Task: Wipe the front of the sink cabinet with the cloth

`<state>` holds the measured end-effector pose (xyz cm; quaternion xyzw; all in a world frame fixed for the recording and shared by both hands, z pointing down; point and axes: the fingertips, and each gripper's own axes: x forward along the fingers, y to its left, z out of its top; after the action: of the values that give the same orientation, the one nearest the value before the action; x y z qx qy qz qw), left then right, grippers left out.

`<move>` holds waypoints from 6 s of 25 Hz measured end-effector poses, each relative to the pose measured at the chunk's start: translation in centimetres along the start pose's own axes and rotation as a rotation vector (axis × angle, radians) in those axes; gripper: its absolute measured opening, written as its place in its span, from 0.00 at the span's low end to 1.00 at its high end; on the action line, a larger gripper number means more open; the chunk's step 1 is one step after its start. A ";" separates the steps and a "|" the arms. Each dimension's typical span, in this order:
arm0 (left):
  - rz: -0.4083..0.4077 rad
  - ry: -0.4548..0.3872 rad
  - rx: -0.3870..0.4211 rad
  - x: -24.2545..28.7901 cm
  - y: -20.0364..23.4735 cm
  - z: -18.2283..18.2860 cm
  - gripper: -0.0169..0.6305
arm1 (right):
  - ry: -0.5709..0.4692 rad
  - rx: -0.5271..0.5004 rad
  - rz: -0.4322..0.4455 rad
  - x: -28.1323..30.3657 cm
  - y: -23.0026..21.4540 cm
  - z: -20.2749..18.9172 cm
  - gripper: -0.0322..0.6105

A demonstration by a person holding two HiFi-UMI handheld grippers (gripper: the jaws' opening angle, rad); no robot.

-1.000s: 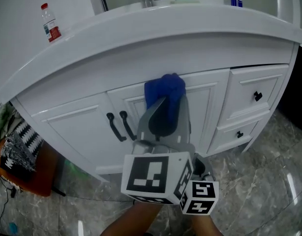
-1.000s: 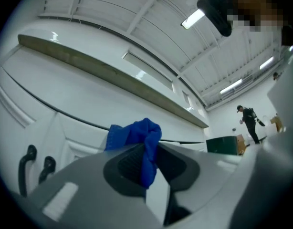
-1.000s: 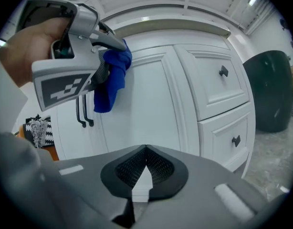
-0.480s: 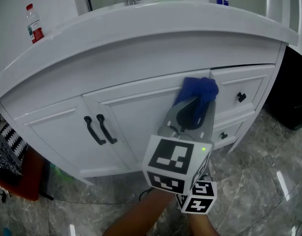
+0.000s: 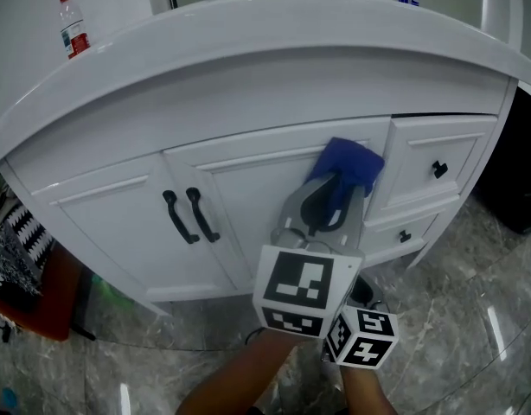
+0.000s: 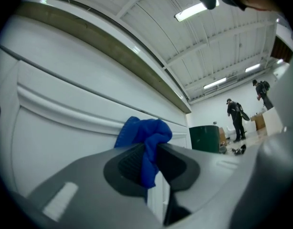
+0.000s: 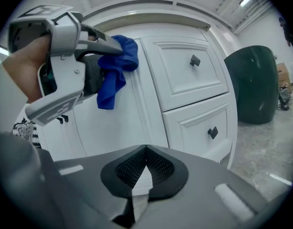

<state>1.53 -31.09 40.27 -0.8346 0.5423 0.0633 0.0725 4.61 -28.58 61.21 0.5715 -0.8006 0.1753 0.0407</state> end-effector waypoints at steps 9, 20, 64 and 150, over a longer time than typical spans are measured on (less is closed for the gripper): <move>0.129 -0.016 0.028 -4.5 4.7 -0.1 0.13 | -0.039 0.013 0.013 -0.3 1.7 0.7 0.05; 0.301 -0.004 0.040 -11.9 11.5 0.9 0.13 | -0.029 0.074 0.097 1.0 8.4 -0.9 0.05; 0.818 0.075 0.262 -32.3 31.4 1.9 0.13 | -0.010 0.016 0.189 1.5 15.6 -2.8 0.05; 0.557 0.166 0.141 -19.3 15.2 -14.0 0.10 | -0.056 0.048 0.144 -0.4 8.1 0.3 0.05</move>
<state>-19.75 -22.57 56.75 -0.6487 0.7577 -0.0254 0.0655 -2.73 -26.06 58.89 0.5180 -0.8359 0.1811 -0.0082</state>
